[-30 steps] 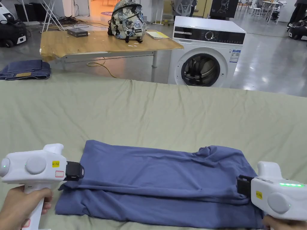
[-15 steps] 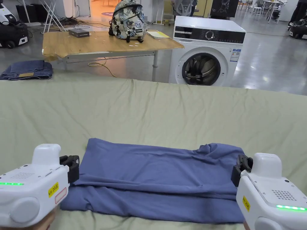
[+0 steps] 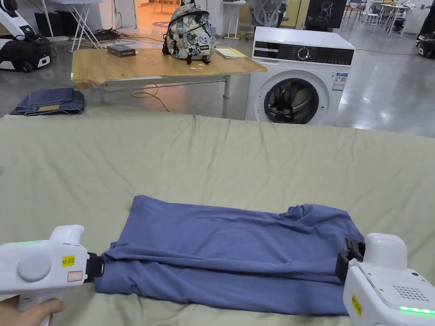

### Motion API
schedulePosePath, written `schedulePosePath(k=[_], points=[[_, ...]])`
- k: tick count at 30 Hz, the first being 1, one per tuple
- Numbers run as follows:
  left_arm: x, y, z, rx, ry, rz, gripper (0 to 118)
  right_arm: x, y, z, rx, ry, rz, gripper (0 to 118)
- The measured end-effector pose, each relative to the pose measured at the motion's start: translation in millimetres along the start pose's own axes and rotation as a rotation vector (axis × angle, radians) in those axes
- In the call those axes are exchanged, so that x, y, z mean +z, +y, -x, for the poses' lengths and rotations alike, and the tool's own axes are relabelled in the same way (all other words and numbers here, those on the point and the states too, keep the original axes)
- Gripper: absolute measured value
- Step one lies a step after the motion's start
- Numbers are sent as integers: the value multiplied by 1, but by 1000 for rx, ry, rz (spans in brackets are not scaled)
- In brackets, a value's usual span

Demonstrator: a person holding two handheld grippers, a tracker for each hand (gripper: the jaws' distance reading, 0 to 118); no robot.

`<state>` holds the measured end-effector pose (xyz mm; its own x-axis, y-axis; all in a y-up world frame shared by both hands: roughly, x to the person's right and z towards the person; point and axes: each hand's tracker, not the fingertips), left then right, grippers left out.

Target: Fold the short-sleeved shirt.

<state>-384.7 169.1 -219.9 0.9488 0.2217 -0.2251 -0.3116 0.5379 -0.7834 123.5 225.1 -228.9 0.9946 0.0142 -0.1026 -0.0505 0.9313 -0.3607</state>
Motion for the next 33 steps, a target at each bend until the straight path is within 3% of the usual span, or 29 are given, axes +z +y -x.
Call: schedulePosePath(k=[1, 2, 3, 4, 8, 10, 11, 13, 14, 16, 17, 23, 26, 29, 31, 32, 33], points=[[-6, 4, 3, 5, 3, 18, 17, -1, -1, -1, 1, -4, 9, 0], [-11, 7, 5, 7, 11, 25, 37, -2, -3, -3, 4, -7, 16, 0], [-18, 9, 7, 14, 22, 39, 65, -3, -5, -4, 3, -10, 22, 0], [-25, 12, 9, 29, 15, 78, 74, -2, -7, -6, 3, -14, 30, 0], [-53, 10, 9, 63, 30, 199, 74, -4, -14, -10, 9, -24, 59, 0], [-60, 5, 0, 6, 87, 180, 74, -6, -18, -11, 11, -27, 69, 0], [-60, 3, -7, -42, 117, 181, 73, -6, -19, -11, 14, -31, 77, 0], [-61, 1, -21, -96, 191, 176, 60, -6, -22, -13, 13, -34, 88, 0], [-50, -5, -35, -109, 192, 167, 49, -7, -23, -14, 9, -37, 94, 0], [-48, -6, -41, -125, 173, 156, 10, -7, -26, -17, 4, -37, 105, 0], [-46, -6, -42, -131, 170, 151, 4, -8, -27, -18, 1, -38, 108, 0], [-17, -6, -29, -100, 98, 84, 1, -15, -25, -43, -2, -42, 155, 0], [0, -10, -30, -111, 86, 62, 1, -26, -24, -67, -6, -47, 252, 0], [8, -13, -30, -107, 67, 49, 1, -42, -27, -88, -19, -32, 349, 22], [10, -12, -28, -96, 58, 41, 1, -55, -33, -98, -17, -26, 401, 63], [9, -13, -29, -93, 57, 45, 1, -62, -37, -102, -22, -9, 436, 72], [9, -14, -29, -93, 58, 45, 1, -70, -42, -105, -9, -6, 459, 74]])
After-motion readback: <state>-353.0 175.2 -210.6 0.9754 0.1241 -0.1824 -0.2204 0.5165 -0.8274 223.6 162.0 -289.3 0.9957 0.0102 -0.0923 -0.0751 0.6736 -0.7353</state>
